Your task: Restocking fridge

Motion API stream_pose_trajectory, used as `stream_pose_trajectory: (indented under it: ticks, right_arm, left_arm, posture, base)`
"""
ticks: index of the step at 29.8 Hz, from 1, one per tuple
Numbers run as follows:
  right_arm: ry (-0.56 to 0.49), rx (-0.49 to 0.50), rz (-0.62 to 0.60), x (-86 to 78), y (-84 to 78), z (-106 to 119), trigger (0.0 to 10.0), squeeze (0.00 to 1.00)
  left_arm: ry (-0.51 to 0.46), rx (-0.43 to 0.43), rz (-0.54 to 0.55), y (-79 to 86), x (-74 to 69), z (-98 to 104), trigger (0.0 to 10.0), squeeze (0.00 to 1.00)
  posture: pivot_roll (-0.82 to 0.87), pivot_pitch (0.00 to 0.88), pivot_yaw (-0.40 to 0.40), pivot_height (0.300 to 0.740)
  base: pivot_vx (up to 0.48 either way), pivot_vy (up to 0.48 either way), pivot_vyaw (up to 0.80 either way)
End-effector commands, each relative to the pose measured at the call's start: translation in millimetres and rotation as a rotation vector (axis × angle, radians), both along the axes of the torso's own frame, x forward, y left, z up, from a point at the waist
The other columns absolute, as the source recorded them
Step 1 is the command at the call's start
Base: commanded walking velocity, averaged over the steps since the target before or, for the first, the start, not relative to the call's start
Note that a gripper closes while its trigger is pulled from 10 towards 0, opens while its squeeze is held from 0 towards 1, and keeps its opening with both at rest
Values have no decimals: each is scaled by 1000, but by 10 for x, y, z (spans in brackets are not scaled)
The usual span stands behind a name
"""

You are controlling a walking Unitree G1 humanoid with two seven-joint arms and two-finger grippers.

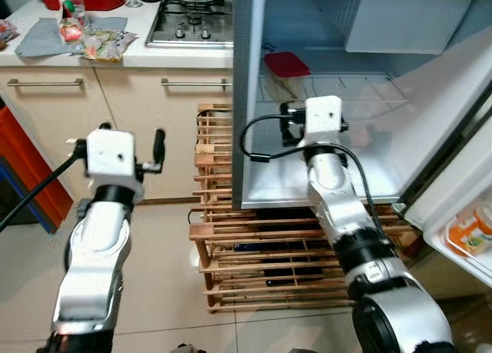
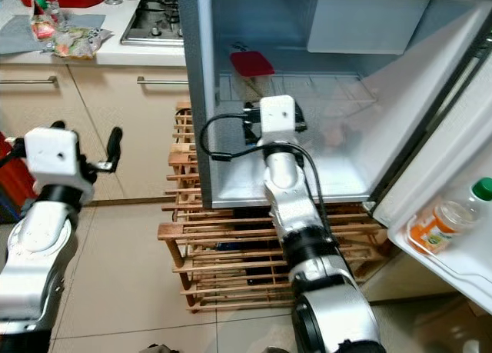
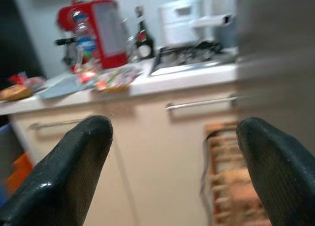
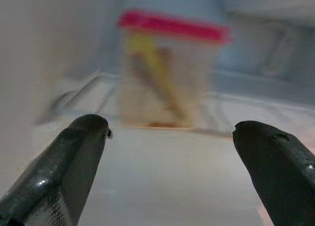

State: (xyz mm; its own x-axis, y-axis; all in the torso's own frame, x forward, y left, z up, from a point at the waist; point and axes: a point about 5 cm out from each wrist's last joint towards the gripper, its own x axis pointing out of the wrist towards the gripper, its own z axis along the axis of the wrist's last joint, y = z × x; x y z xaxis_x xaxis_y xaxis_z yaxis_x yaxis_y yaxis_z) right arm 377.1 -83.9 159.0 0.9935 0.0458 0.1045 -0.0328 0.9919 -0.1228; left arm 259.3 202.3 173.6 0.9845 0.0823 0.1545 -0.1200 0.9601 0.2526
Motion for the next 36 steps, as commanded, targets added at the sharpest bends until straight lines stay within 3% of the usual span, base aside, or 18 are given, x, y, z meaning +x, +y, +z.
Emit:
stream_pose_trajectory:
  ticks: [1,8,15,18,25,36]
  right_arm:
    - [-25,-6,-22,42,-11,73,10000,0]
    - [-80,-29,-51,151,-41,255,10000,0]
    - [-138,-46,-19,129,8,301,10000,0]
    - [-132,40,129,53,191,211,10000,0]
    - [-86,178,180,44,189,141,10000,0]
    - [-129,181,135,-55,73,113,10000,0]
  left_arm:
    - [-11,23,0,13,-44,59,10000,0]
    - [1,13,7,-10,-115,59,10000,0]
    - [21,2,-23,-77,-134,40,10000,0]
    - [34,-9,-42,-134,-102,8,10000,0]
    - [36,-17,-66,-191,-54,-1,10000,0]
    - [22,-19,-86,-242,-12,9,10000,0]
  posture:
    - [91,0,-35,740]
    - [93,0,-43,740]
    - [68,0,-40,740]
    - [48,0,-30,740]
    - [37,0,-24,740]
    - [18,0,-24,740]
  base:
    - [0,0,0]
    - [0,0,0]
    - [0,0,0]
    - [0,0,0]
    - [0,0,0]
    - [0,0,0]
